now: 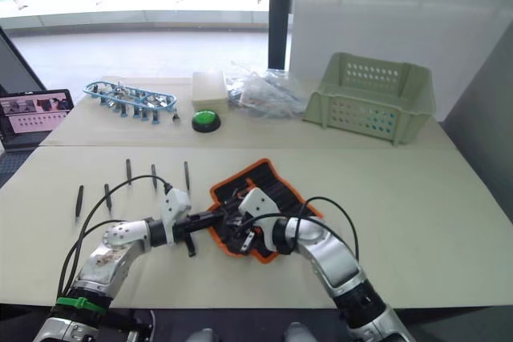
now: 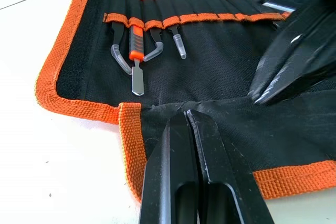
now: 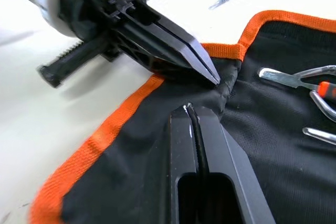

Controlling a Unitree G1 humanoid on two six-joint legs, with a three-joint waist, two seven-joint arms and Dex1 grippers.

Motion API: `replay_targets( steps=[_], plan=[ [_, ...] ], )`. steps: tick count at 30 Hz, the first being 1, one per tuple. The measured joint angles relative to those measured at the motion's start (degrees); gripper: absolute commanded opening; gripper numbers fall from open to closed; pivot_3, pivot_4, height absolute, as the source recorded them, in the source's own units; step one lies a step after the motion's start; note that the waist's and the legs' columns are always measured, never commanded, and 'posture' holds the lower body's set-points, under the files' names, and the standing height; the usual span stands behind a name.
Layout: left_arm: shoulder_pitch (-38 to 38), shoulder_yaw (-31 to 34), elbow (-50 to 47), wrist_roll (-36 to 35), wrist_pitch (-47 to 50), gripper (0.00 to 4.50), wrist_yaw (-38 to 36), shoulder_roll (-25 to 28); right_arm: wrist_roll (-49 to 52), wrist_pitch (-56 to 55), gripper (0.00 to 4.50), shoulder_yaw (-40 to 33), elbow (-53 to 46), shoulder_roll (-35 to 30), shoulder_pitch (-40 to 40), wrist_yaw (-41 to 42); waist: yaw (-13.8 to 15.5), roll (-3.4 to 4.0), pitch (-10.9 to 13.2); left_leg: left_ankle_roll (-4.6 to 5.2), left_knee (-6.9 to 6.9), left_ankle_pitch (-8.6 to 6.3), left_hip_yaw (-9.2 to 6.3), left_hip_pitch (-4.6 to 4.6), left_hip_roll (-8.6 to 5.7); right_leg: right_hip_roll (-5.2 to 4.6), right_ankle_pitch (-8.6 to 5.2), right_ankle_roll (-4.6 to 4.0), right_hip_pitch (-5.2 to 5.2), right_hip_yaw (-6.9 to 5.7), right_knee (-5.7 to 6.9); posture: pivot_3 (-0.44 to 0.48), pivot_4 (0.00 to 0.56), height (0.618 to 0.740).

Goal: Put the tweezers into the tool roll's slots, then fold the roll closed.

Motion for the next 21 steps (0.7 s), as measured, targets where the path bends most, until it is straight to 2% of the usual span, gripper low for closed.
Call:
replay_targets(
  steps=[8,21],
  plan=[
    [-0.4,-0.2,0.2,0.1,0.5,0.04,0.1,0.0,-1.8,0.0,0.00,0.4,2.7,1.8,-1.3,-1.7,-0.1,0.03,0.0,-0.04,-0.06,0.03,0.00,0.08,0.01,0.01,0.00,0.00,0.02,0.00,0.03,0.000,0.150,0.713],
    [-1.1,-0.5,1.0,0.2,0.5,0.04,-0.1,-0.1,0.1,6.2,0.00,-1.2,-11.9,-6.0,7.6,-0.5,0.3,0.09,-0.1,-0.04,-0.09,0.02,0.00,0.03,-0.03,-0.03,-0.01,0.02,0.05,0.01,-0.09,0.000,0.150,0.713]
  ],
)
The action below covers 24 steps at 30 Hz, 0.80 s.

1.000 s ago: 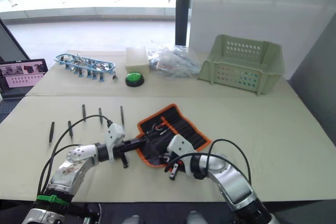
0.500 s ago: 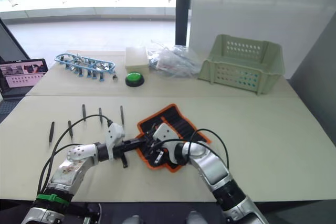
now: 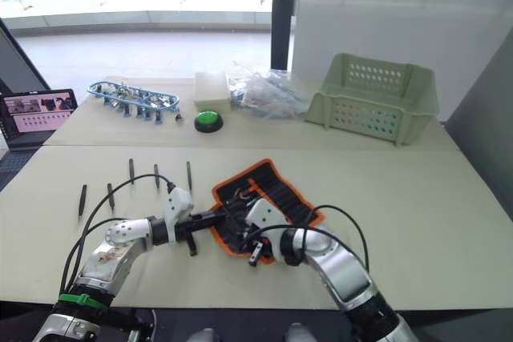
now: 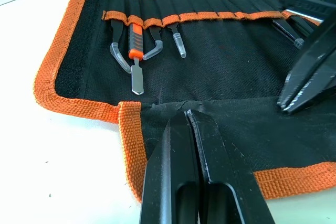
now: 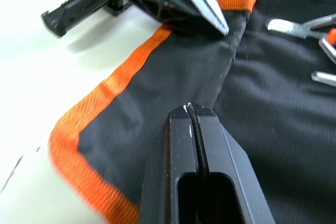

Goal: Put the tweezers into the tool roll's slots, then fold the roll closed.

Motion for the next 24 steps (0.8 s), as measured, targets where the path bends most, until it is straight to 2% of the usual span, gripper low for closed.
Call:
replay_targets(
  steps=[7,14,17,21,24],
  plan=[
    [0.4,0.4,-0.2,0.0,0.3,0.04,0.2,0.0,2.5,4.9,0.00,-1.8,-8.2,-4.7,4.8,0.0,-0.2,-0.02,0.0,0.00,-0.02,0.00,0.00,0.00,0.00,0.01,-0.03,0.05,0.01,0.01,-0.03,0.000,0.150,0.713],
    [0.5,1.1,-0.9,-0.9,0.9,0.04,0.3,-0.2,3.7,4.2,0.00,-2.1,-8.8,-5.4,5.4,0.1,-0.3,-0.05,0.0,0.00,-0.03,0.00,0.00,-0.01,0.01,0.01,-0.09,0.15,-0.02,0.01,-0.03,0.000,0.150,0.713],
    [2.0,3.6,-3.3,-4.2,3.7,0.04,-0.1,-0.1,6.2,2.3,0.00,-3.8,-8.1,-4.8,6.4,1.8,-0.6,-0.21,0.1,0.00,-0.06,0.00,0.00,-0.15,0.04,0.04,-0.04,0.07,-0.16,0.01,-0.03,0.000,0.150,0.713],
    [4.9,10.7,-11.6,-12.9,7.1,0.04,-1.0,0.6,10.9,-0.4,0.00,-10.4,-7.5,-3.8,6.7,3.4,-0.5,-0.36,0.3,-0.04,-0.05,0.02,-0.02,-0.78,0.06,0.02,0.00,0.00,-0.74,-0.01,0.00,0.000,0.150,0.713],
    [7.3,17.4,-16.8,-17.5,9.6,0.00,-0.4,4.5,14.3,-2.2,0.85,-16.9,-7.6,-4.4,5.2,4.0,-0.5,-0.35,0.3,-0.04,-0.05,0.02,-0.03,-0.90,0.07,0.02,0.02,-0.02,-0.91,-0.01,0.04,0.000,0.150,0.713]
  ],
)
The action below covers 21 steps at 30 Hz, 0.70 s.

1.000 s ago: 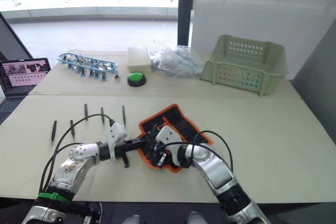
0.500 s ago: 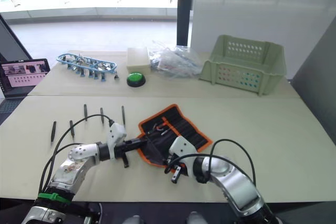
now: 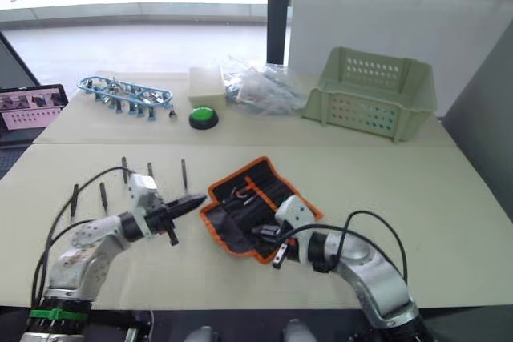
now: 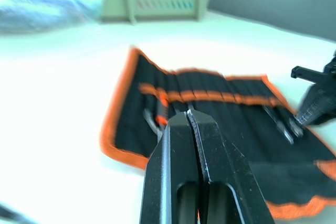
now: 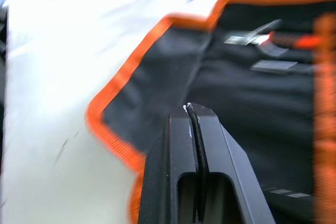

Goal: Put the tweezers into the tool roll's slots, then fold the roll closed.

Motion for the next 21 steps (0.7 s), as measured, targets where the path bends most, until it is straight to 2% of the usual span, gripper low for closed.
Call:
replay_targets(
  steps=[2,7,10,11,16,21],
  plan=[
    [4.2,4.7,-2.2,-1.7,1.8,0.00,0.4,3.1,1.6,-1.2,1.56,-4.0,0.3,-1.8,0.5,1.1,-0.1,0.04,0.0,0.00,-0.02,0.00,0.01,-0.01,0.00,-0.01,0.00,0.00,-0.02,0.01,-0.02,0.000,0.150,0.713],
    [14.3,16.8,0.3,-1.4,1.3,1.45,2.5,7.4,3.0,-7.6,3.21,-14.2,6.3,-5.3,5.1,2.8,0.3,-0.04,0.1,0.01,-0.03,-0.01,0.03,-0.07,-0.03,-0.05,-0.01,0.00,-0.04,-0.01,-0.09,0.000,0.150,0.713],
    [19.8,24.1,4.0,-0.3,-1.1,2.49,3.2,8.9,3.0,-11.9,4.27,-20.5,12.3,-6.3,8.7,3.5,0.4,-0.08,0.1,0.01,-0.03,-0.01,0.09,-0.06,-0.02,-0.06,-0.02,-0.01,-0.03,0.00,-0.13,0.000,0.150,0.713],
    [21.5,25.9,5.0,-0.1,-1.6,2.78,3.0,9.2,3.0,-13.1,4.50,-22.2,14.0,-6.5,9.9,3.6,0.4,-0.08,0.1,0.01,-0.03,-0.01,0.11,-0.06,-0.02,-0.06,-0.02,-0.01,-0.03,0.01,-0.13,0.000,0.150,0.713],
    [29.0,32.9,9.7,0.3,-3.9,4.43,2.3,9.2,3.3,-18.2,4.50,-30.2,19.6,-6.4,16.3,3.5,0.2,-0.06,0.1,0.01,-0.05,-0.01,0.22,-0.01,0.02,-0.04,-0.04,-0.02,-0.05,0.06,-0.09,0.000,0.150,0.713],
    [31.7,36.7,12.7,0.3,-5.7,4.48,2.8,8.4,4.3,-20.9,4.50,-34.9,19.8,-5.1,21.6,2.7,0.1,-0.09,0.2,0.00,-0.05,-0.01,0.32,0.07,0.05,-0.03,-0.05,-0.02,-0.01,0.12,-0.09,0.000,0.150,0.713]
  ],
)
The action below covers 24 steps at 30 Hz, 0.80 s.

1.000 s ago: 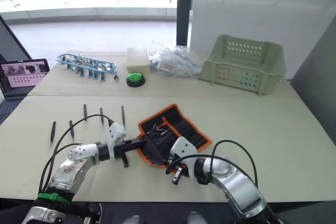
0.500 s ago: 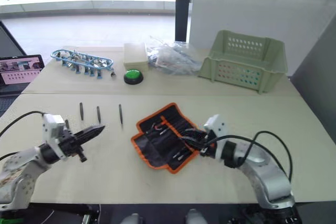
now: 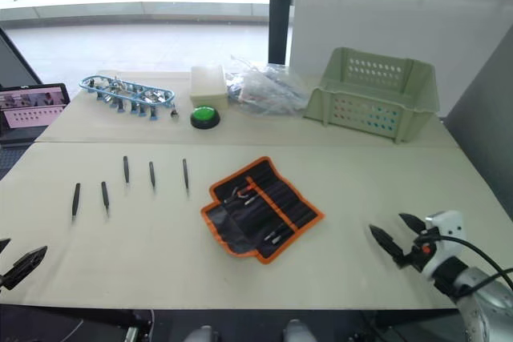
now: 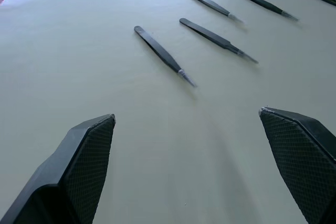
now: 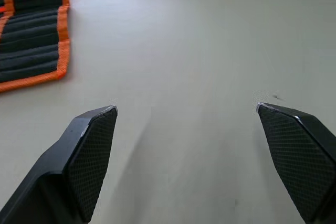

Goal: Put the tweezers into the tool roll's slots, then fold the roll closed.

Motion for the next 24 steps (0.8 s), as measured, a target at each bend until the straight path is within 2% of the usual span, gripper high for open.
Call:
replay_targets(
  steps=[7,11,15,18,21,24],
  plan=[
    [1.9,0.2,-2.5,-0.8,0.3,4.48,1.2,-3.4,0.6,-2.1,4.50,0.3,0.0,1.1,-0.9,-0.9,-0.4,0.00,0.0,-0.01,0.00,0.00,0.12,0.04,0.05,0.03,0.01,-0.01,-0.02,0.11,0.02,0.000,0.150,0.713],
    [4.0,0.5,-6.6,-2.5,1.7,4.48,4.0,-7.2,1.1,-2.1,4.50,3.3,-0.4,-1.3,-3.1,3.1,-0.3,0.00,0.0,-0.01,0.00,0.00,0.15,0.05,0.04,0.02,0.01,-0.01,0.00,0.15,0.03,0.000,0.150,0.713],
    [5.7,0.9,-11.6,-3.7,3.6,4.48,9.8,-12.0,3.6,-1.2,4.50,7.1,-3.3,-6.0,-5.0,10.6,-0.1,-0.03,0.0,-0.01,0.02,0.00,0.12,0.06,0.04,0.03,0.01,-0.01,0.03,0.14,0.02,0.000,0.150,0.713],
    [5.0,0.7,-15.6,-3.6,5.4,4.48,16.8,-15.8,5.9,1.8,4.50,11.2,-6.5,-10.9,-7.5,16.9,0.0,-0.04,0.0,-0.01,0.05,0.00,0.12,0.09,0.01,0.01,0.02,0.01,0.08,0.16,0.02,0.000,0.150,0.713],
    [3.1,-0.2,-18.4,-3.6,9.6,4.48,24.0,-16.9,7.2,2.6,4.50,15.2,-9.5,-14.0,-10.0,21.9,0.3,-0.13,0.0,-0.01,0.05,0.00,0.02,0.09,0.02,0.03,0.02,0.01,0.10,0.08,0.03,0.000,0.150,0.713],
    [1.3,-1.6,-21.0,-3.7,12.3,4.48,28.7,-17.7,7.3,2.9,4.50,17.7,-10.1,-14.5,-10.8,23.8,0.4,-0.24,0.0,-0.01,0.05,0.00,0.03,0.06,-0.03,-0.02,0.02,0.01,0.12,0.08,-0.01,0.000,0.150,0.713]
  ],
)
